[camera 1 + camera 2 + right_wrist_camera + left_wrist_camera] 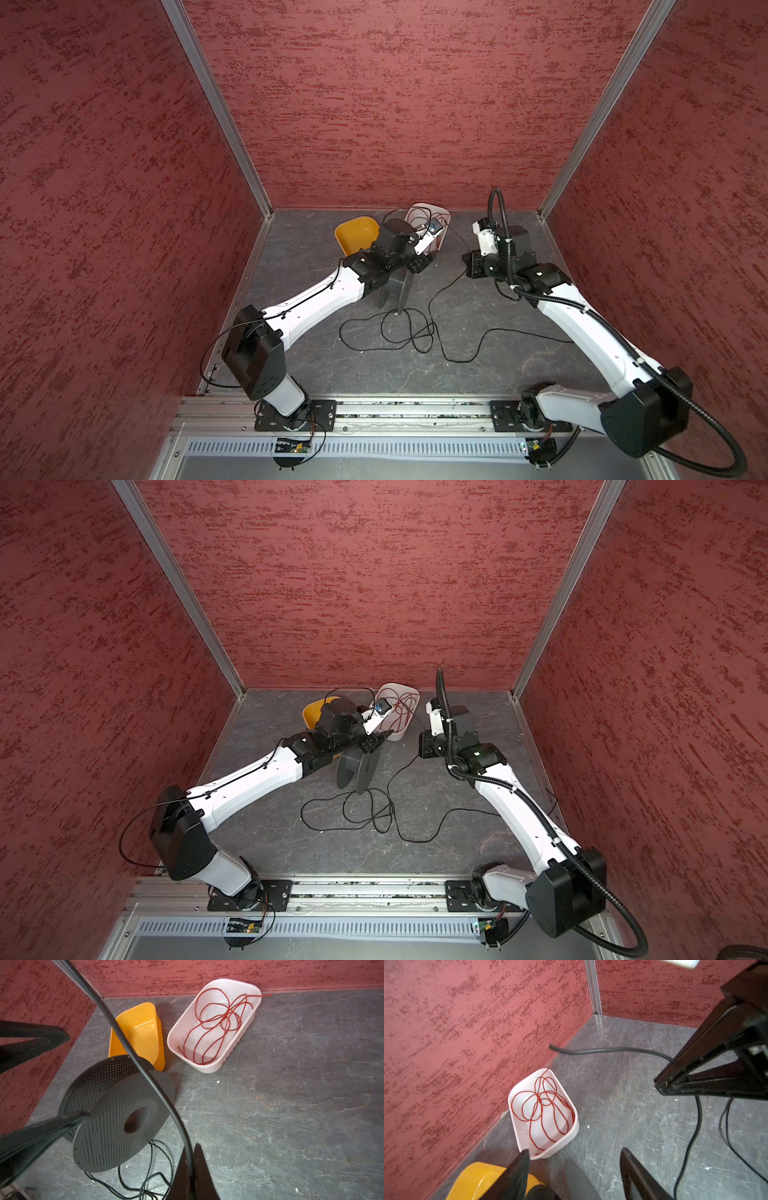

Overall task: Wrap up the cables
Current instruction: 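Carry the black cable end with the right gripper toward the spool hub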

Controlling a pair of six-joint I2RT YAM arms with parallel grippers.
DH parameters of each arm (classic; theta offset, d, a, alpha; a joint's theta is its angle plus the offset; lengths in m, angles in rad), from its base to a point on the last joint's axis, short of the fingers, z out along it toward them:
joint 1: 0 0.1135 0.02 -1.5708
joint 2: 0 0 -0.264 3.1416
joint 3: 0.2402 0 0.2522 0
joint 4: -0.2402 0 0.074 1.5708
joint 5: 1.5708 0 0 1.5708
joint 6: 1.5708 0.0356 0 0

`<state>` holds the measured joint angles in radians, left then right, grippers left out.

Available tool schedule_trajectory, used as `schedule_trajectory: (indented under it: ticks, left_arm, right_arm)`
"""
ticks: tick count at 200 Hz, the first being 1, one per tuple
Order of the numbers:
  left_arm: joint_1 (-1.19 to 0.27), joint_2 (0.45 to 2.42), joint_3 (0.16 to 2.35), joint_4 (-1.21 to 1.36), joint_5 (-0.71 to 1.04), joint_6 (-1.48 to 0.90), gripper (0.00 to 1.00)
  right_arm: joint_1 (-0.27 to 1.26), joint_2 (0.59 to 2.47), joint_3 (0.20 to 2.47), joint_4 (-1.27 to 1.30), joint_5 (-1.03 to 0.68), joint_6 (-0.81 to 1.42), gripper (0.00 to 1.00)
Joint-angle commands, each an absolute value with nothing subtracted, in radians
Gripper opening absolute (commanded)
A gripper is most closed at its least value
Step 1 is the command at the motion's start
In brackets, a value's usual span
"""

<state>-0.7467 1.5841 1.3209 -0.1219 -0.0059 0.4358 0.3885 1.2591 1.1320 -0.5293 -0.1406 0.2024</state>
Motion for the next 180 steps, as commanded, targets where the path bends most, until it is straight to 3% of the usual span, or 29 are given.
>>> schedule_trajectory:
  ticks: [1, 74, 180]
  left_arm:
    - [-0.749, 1.563, 1.278, 0.048, -0.034, 0.533, 0.68]
    - [-0.777, 1.573, 1.198, 0.17, -0.129, 0.727, 0.64]
    - [-0.783, 1.615, 1.197, 0.147, -0.165, 0.784, 0.53]
  right_arm:
    - [0.435, 1.273, 1.164, -0.571, -0.062, 0.157, 0.0]
    - [0.512, 1.374, 1.29, -0.732, 0.051, 0.127, 0.0]
    - [0.572, 1.422, 1.382, -0.837, 0.155, 0.107, 0.0]
